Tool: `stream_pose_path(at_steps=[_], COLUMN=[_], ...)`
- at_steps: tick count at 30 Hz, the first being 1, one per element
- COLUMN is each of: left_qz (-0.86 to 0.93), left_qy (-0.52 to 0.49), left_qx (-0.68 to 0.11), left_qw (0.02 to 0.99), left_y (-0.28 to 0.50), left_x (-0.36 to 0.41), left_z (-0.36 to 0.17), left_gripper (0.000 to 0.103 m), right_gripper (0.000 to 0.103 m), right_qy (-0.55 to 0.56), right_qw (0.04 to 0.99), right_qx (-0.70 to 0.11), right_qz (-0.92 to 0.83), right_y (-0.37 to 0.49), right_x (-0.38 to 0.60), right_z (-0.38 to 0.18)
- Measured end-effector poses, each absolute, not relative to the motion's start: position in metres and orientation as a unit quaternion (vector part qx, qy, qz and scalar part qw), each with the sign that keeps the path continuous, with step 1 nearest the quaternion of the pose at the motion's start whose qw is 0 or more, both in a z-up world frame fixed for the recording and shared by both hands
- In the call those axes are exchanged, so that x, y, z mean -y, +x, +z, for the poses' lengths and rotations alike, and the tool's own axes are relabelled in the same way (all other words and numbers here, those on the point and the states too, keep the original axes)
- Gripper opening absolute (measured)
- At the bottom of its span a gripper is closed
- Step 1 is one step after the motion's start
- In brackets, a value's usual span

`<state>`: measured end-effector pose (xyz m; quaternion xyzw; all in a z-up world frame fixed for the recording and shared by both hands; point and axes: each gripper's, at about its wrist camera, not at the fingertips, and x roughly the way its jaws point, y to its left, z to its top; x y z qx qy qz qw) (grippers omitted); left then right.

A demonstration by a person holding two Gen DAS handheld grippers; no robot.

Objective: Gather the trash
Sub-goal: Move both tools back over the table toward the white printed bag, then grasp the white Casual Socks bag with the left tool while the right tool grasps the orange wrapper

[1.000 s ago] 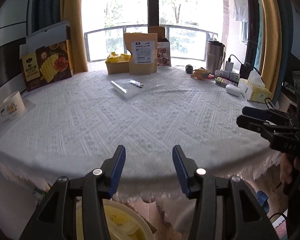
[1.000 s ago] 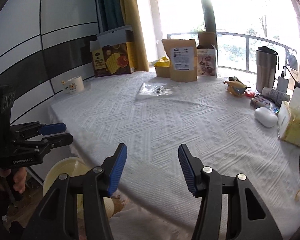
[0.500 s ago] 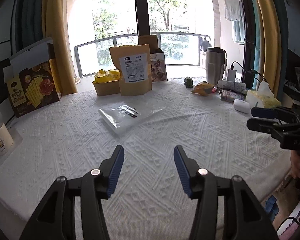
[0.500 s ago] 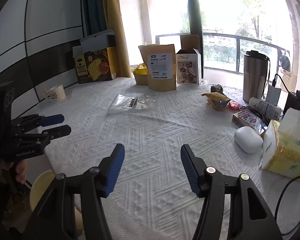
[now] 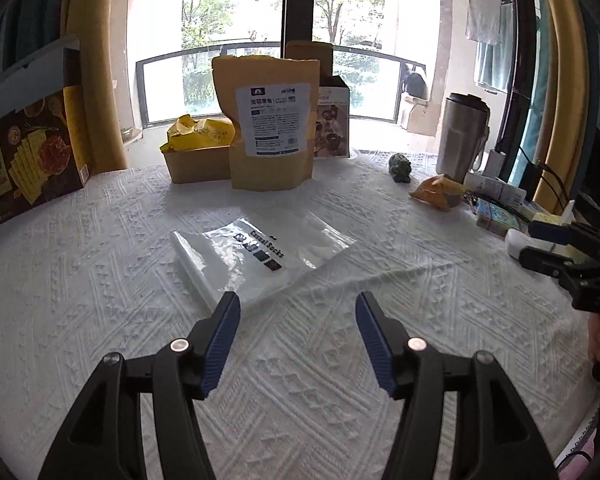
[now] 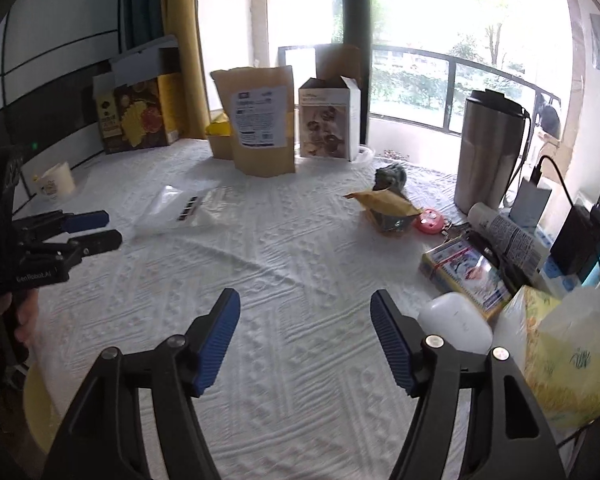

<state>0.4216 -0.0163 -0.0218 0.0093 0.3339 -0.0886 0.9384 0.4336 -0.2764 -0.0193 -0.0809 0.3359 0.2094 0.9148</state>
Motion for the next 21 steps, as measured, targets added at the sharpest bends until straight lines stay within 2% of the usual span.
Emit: stream_pose_path(at_steps=[8,11,13,21], left_qz=[-0.054,-0.042,-0.028,-0.010], left_qy=[0.014,0.006,0.007,-0.031], left_qx=[-0.326,-0.329,-0.340,-0.398], left_qw=[0.944,0.943,0.940,0.917], left_y=[0.468,0.488,0.501,0.534], left_x=[0.002,-0.006,-0.012,-0.035], left_z=[-0.023,-0.027,-0.033,-0.052], left_gripper=[0.067,0.068,0.069,0.069], right_gripper=[0.066,0.075,0.079,0.079], right_qy=[-0.106,-0.112,-0.144,-0.174], right_qw=[0.919,0.920,0.919,0.903], right_qx=[-0.335,-0.340,-0.337,-0.368], right_qz=[0.178,0.157,0.147,0.140], right_y=[0.491,0.519,0.538,0.587], right_x=[0.273,0.268,0.261,0.253], right_z=[-0.015,-0.013,-0.015,-0.043])
